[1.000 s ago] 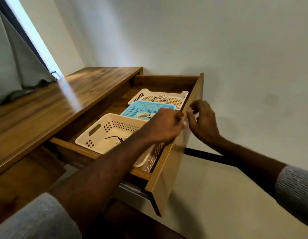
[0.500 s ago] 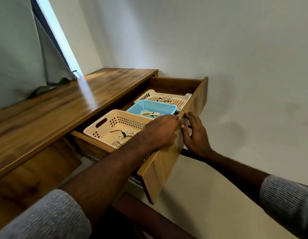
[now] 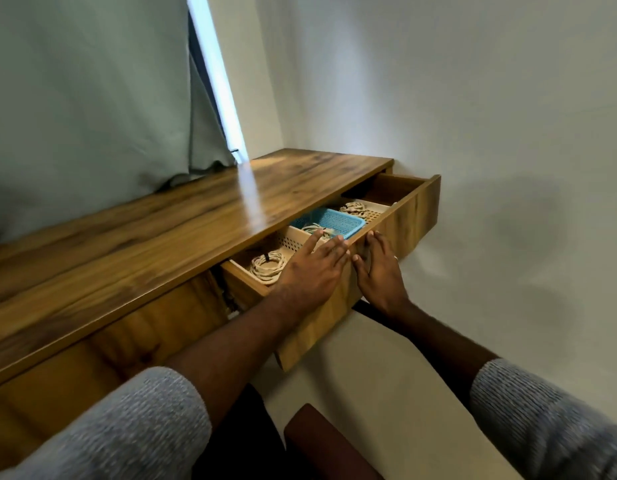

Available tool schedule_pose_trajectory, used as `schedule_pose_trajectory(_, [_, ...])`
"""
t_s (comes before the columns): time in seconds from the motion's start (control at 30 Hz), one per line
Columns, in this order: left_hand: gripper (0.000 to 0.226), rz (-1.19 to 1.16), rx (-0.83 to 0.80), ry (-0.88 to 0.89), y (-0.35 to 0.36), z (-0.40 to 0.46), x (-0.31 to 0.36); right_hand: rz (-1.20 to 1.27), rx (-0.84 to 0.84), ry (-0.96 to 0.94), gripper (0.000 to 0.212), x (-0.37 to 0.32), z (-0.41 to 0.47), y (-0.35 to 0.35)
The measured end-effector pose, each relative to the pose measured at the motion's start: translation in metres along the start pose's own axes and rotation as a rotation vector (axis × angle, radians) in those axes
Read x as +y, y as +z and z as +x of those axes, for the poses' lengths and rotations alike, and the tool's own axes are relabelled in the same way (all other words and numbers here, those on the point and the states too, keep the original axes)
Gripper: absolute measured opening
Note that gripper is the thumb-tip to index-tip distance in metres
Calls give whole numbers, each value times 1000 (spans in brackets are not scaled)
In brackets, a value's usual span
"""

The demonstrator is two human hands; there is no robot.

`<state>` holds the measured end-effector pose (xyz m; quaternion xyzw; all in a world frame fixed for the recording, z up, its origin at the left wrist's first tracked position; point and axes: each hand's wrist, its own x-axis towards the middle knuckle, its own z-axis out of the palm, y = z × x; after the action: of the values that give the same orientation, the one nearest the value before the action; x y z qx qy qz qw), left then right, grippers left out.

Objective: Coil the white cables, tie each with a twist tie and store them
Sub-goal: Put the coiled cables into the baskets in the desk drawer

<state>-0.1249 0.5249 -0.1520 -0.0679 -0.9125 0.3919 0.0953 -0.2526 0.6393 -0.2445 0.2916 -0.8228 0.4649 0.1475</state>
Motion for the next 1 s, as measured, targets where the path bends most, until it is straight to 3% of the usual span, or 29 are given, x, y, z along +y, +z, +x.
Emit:
schedule_pose_trajectory(0.47, [63, 97, -198, -181, 80, -75, -38, -24, -165, -54, 70, -47, 41, 85])
schedule_pose_trajectory(1.0, [67, 70, -374, -230, 104, -109, -57, -61, -320, -43, 77, -81, 49, 123])
